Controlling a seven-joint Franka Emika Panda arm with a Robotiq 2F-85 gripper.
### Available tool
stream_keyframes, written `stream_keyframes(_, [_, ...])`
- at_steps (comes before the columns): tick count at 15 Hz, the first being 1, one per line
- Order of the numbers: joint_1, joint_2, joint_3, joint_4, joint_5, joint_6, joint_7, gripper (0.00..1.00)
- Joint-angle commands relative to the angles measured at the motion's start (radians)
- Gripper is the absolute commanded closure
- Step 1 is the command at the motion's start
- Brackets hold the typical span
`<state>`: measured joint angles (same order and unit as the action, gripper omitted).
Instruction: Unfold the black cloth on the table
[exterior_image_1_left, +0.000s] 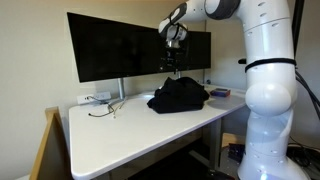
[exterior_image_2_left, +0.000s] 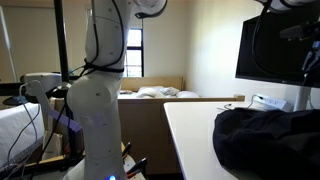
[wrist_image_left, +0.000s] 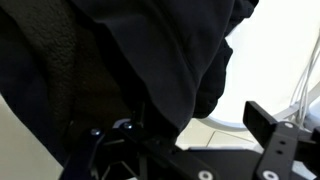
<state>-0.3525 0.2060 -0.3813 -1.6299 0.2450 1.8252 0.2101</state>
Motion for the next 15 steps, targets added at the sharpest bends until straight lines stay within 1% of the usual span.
stream_keyframes(1, [-0.038, 0.088, 0.003, 0.103, 0.006, 0.001, 0.056, 0.0])
stream_keyframes(5, [-0.06, 0.147, 0.011, 0.147, 0.004, -0.022, 0.079, 0.0])
stream_keyframes(8, [-0.066, 0.17, 0.022, 0.131, 0.011, -0.04, 0.066, 0.0])
stream_keyframes(11, [-0.077, 0.186, 0.047, 0.116, 0.038, -0.08, 0.027, 0.0])
stream_keyframes(15, [-0.074, 0.177, 0.09, 0.084, 0.045, -0.126, -0.117, 0.0])
